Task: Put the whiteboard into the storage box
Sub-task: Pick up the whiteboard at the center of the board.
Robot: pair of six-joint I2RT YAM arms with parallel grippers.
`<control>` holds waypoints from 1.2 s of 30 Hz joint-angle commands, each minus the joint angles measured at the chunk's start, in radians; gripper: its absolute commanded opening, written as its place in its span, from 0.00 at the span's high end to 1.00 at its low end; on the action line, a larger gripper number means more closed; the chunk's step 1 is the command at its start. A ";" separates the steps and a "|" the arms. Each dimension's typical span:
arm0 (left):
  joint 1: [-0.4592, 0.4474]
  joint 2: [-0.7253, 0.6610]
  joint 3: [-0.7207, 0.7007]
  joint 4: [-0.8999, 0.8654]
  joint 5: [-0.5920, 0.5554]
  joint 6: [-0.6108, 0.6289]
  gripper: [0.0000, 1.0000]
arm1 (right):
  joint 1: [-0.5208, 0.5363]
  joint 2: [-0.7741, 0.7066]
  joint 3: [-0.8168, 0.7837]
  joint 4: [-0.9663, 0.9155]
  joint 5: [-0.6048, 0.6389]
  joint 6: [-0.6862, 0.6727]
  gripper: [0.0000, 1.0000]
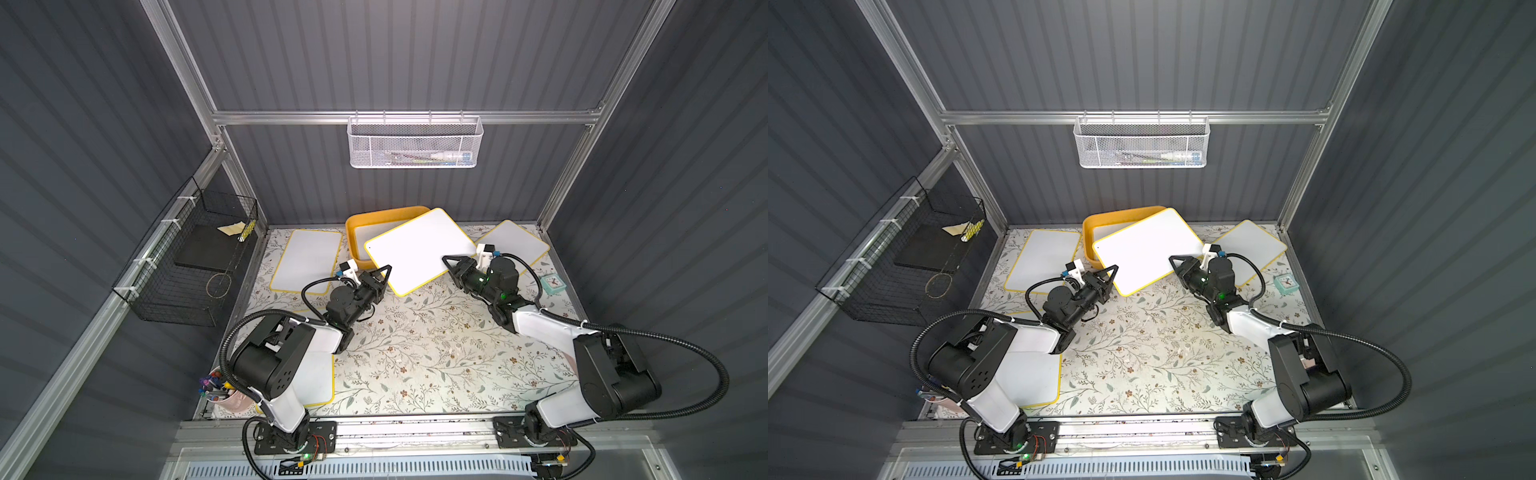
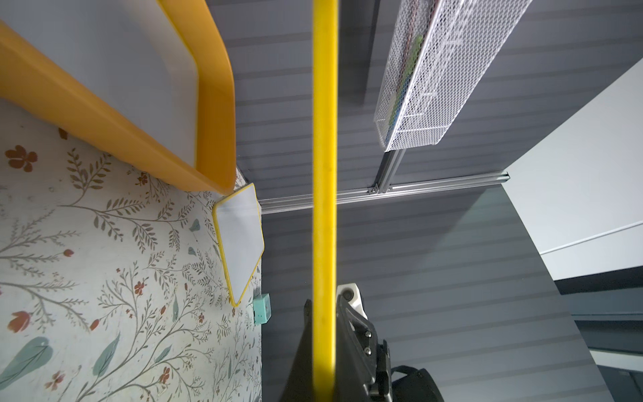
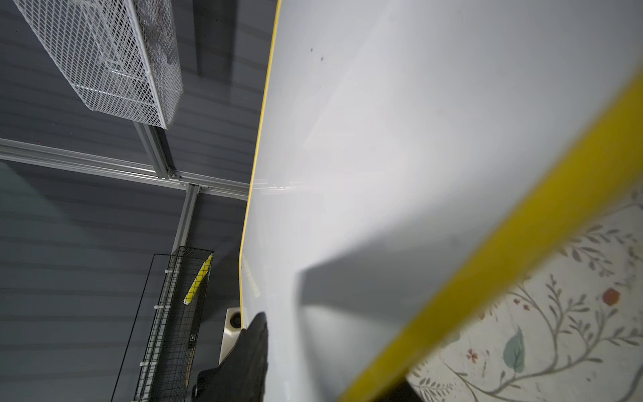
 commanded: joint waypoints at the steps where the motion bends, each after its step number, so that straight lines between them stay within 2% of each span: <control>1: -0.002 -0.029 0.035 -0.008 0.042 0.025 0.94 | 0.006 0.014 0.057 0.037 -0.006 -0.009 0.72; 4: -0.001 -0.026 0.041 -0.021 0.050 0.024 0.91 | 0.006 0.030 0.079 0.037 -0.012 -0.010 0.88; 11: 0.014 -0.046 0.060 -0.101 0.065 0.050 0.78 | 0.004 0.057 0.116 0.031 -0.006 -0.011 0.96; 14: 0.023 -0.065 0.063 -0.156 0.069 0.065 0.63 | 0.002 0.074 0.132 0.036 -0.004 -0.011 0.98; 19: 0.053 -0.126 0.050 -0.257 0.077 0.111 0.47 | 0.003 0.104 0.182 0.039 0.050 -0.009 1.00; 23: 0.091 -0.232 0.030 -0.428 0.067 0.187 0.33 | 0.003 0.132 0.241 0.015 0.077 -0.010 1.00; 28: 0.136 -0.398 0.045 -0.778 0.018 0.343 0.18 | 0.003 0.187 0.332 -0.039 0.124 -0.009 1.00; 32: 0.142 -0.515 0.086 -1.046 -0.048 0.485 0.14 | 0.004 0.254 0.408 -0.065 0.169 -0.008 1.00; 36: 0.143 -0.597 0.105 -1.209 -0.090 0.574 0.12 | 0.004 0.330 0.487 -0.073 0.214 -0.008 0.99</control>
